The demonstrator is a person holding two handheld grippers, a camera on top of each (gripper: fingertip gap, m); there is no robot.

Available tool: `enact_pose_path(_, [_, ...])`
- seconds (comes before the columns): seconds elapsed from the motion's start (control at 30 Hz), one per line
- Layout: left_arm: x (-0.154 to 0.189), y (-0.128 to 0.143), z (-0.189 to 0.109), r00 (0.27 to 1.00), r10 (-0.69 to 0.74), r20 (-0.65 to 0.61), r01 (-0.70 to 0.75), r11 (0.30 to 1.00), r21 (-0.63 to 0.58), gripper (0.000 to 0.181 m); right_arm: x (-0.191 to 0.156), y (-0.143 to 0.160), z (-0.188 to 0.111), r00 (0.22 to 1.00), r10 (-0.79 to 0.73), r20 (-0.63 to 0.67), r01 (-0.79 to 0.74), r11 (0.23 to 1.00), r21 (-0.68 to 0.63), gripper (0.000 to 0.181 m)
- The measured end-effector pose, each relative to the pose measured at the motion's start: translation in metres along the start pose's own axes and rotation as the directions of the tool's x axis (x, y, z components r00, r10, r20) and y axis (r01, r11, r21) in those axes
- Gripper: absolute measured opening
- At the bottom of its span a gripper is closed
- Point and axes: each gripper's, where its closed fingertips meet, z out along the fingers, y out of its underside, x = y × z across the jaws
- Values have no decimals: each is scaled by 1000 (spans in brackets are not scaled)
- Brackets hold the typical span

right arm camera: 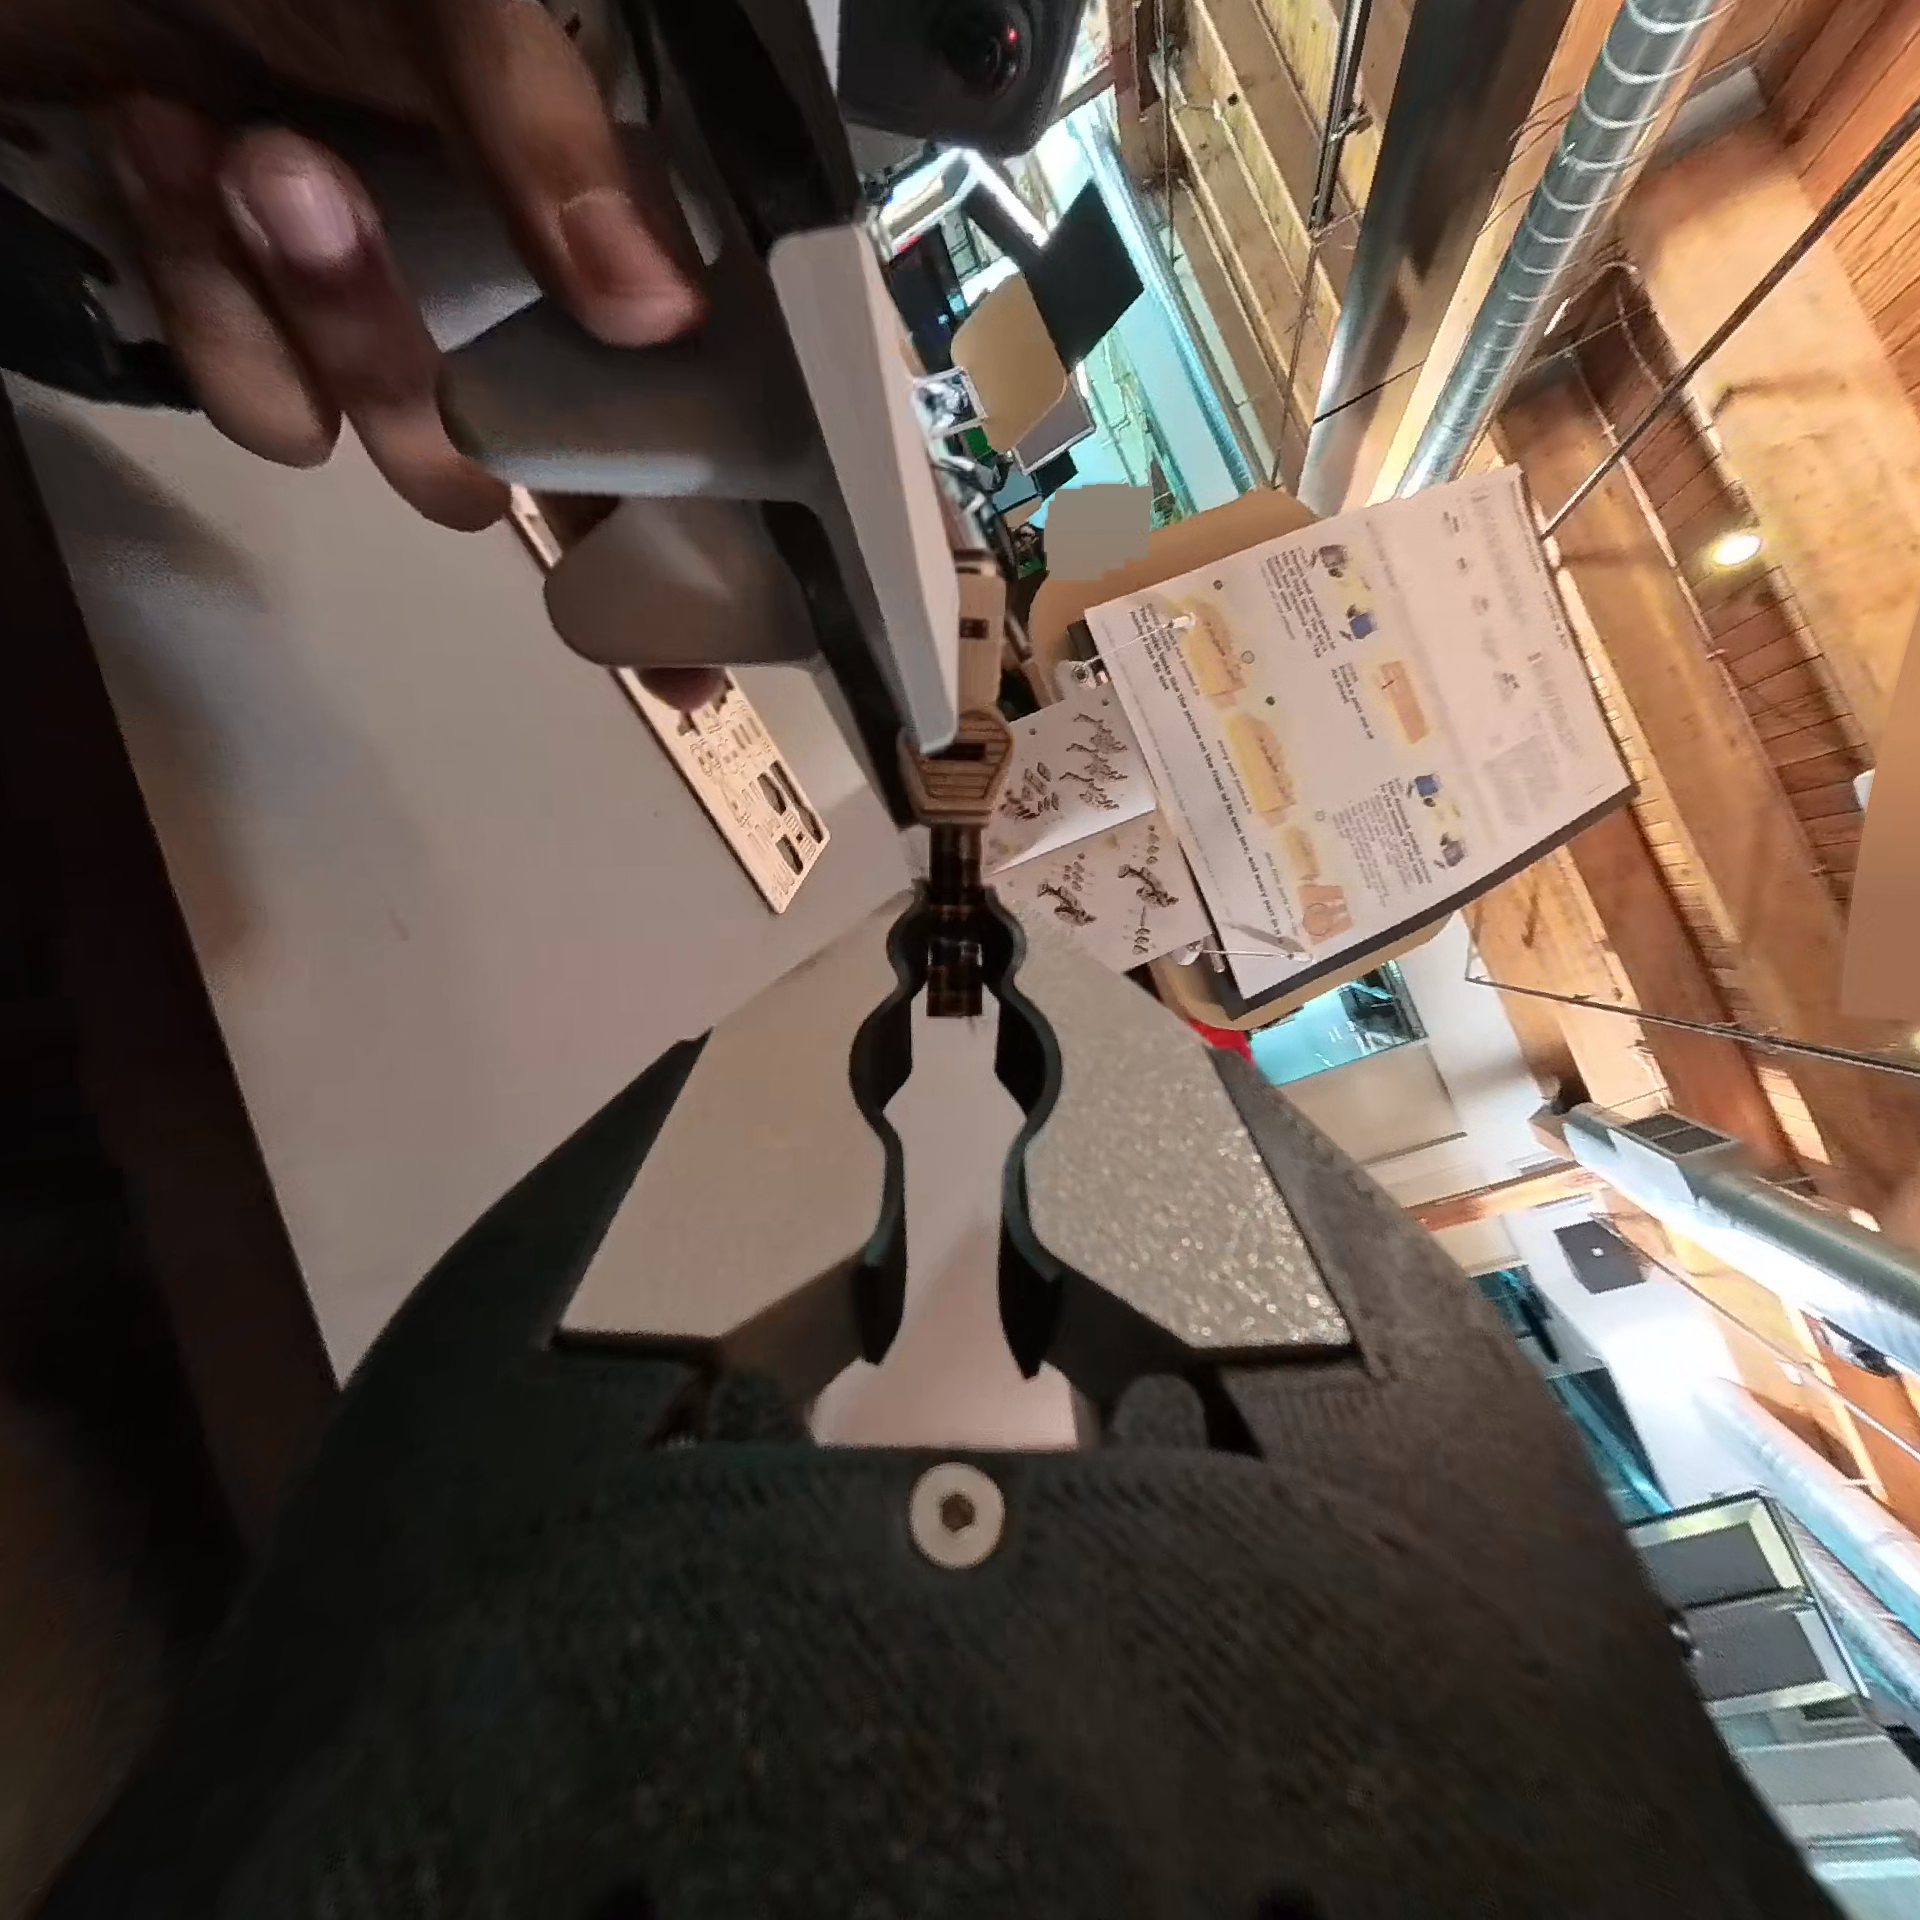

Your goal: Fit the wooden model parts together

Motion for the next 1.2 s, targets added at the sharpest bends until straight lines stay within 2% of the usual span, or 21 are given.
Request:
enact_pose_path(0.13, [7,-2,0,998,70,-4,-70,997,18,15,4,-10,-2,999,-18,-45,19,999,32,8])
enact_pose_path(0.43, [26,-8,0,953,304,3,-304,951,53,5,17,-23,-9,988,-66,-142,81,992,101,8])
enact_pose_path(0.57, [27,-9,0,947,322,16,-322,945,56,4,18,-24,-9,987,-58,-151,75,991,109,8])
enact_pose_path(0.7, [17,-7,1,969,244,36,-245,969,38,4,12,-15,-4,994,1,-113,8,997,77,8])
enact_pose_path(0.77, [8,-5,2,982,181,60,-183,983,29,5,7,-7,1,993,98,-67,-95,995,38,7])
enact_pose_path(0.87, [2,-2,5,998,49,48,-51,998,38,25,-1,6,8,960,281,2,-281,959,-35,7])
enact_pose_path(0.97, [-19,-4,4,987,-117,111,107,990,87,46,-1,9,10,912,410,19,-409,912,-42,7])
enact_pose_path(1.03, [-27,-3,4,972,-211,108,200,974,103,47,-2,6,11,890,455,23,-454,890,-38,8])
enact_pose_path(1.13, [-29,-4,5,962,-259,92,247,961,121,47,-6,0,13,870,493,30,-492,870,-34,8])
enact_pose_path(1.2, [-26,-7,4,967,-240,87,227,964,137,47,-9,-2,14,850,525,34,-524,851,-41,8])
